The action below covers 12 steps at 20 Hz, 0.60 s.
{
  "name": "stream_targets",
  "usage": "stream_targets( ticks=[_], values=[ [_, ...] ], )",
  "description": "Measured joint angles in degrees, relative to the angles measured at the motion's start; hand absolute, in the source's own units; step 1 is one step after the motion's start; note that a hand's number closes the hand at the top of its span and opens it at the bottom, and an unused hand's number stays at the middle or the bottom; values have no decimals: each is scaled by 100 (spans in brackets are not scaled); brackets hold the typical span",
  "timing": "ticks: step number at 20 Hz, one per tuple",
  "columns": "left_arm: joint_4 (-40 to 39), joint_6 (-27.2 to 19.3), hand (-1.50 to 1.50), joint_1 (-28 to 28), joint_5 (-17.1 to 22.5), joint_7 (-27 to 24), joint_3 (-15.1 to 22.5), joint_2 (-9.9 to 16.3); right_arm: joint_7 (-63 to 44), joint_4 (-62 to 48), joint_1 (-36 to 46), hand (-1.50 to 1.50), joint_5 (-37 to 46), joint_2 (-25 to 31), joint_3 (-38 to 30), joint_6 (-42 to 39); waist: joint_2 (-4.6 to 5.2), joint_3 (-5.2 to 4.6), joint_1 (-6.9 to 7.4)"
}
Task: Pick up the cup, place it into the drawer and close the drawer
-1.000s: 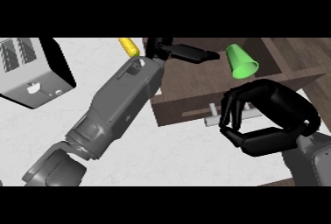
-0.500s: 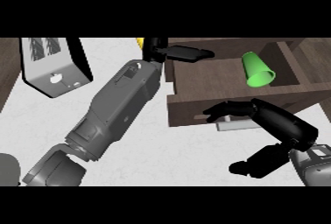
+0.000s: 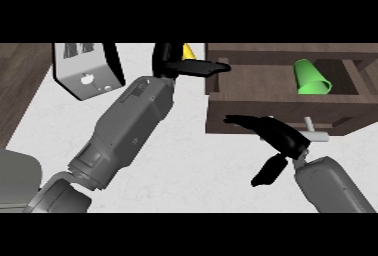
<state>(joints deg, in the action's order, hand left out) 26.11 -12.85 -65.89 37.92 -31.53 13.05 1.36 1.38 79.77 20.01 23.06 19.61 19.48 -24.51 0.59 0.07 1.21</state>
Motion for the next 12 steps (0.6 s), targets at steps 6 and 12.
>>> stream_targets(
  ticks=[6,12],
  values=[
    [464,171,-150,520,-13,-39,7,197,802,-2146,810,150,602,-272,-73,619,2,6,247],
    [901,440,-150,1004,21,66,41,433,1720,-3650,1675,150,586,-250,-666,1169,40,13,488]
  ],
)
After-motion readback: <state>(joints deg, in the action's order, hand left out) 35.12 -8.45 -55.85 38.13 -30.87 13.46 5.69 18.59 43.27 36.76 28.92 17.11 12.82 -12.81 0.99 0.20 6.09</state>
